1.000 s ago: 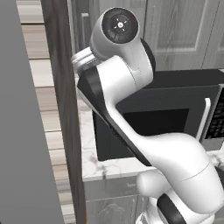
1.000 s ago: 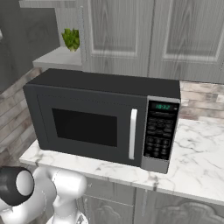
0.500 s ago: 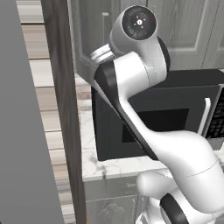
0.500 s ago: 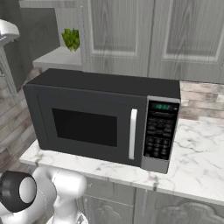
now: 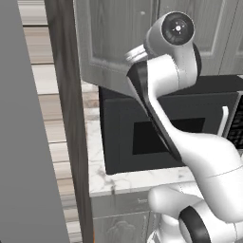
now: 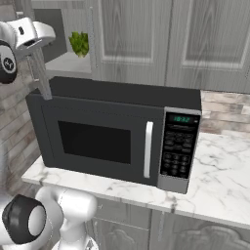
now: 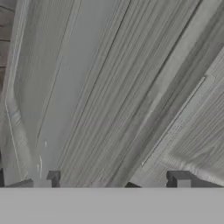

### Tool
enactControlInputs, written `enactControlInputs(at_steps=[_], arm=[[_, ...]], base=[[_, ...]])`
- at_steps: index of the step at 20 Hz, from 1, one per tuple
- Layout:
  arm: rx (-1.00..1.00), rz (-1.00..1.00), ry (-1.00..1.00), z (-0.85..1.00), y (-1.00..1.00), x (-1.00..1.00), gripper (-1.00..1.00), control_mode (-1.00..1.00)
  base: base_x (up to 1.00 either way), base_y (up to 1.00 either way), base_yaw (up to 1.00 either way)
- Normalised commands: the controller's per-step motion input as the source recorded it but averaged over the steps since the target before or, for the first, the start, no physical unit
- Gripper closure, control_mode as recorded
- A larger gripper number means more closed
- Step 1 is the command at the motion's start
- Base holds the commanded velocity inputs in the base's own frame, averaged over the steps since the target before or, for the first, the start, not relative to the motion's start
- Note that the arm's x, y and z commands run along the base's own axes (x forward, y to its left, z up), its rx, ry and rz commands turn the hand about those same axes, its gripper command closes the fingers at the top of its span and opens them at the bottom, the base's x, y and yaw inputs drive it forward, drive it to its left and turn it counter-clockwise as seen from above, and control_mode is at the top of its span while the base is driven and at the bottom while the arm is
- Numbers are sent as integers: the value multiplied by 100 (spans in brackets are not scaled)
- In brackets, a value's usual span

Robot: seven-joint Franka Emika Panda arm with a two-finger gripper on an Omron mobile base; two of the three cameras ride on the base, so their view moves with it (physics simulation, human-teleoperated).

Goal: Pick the candle and candle from the dining table and place them in the open cabinet. Close the cabinet after placing the objects.

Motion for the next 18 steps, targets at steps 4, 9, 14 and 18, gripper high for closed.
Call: enactControlInputs(at_steps=[4,9,14,18], arm=[[-2,-16,-16,1,-31,86,-100,-100],[-1,-34,-7,4,-17,94,-100,-100],[3,-53,3,0,-2,100,-100,-100],[16,-47,16,0,-1,100,-100,-100]], base=[[0,0,0],[0,0,0],[0,0,0],[0,0,0]])
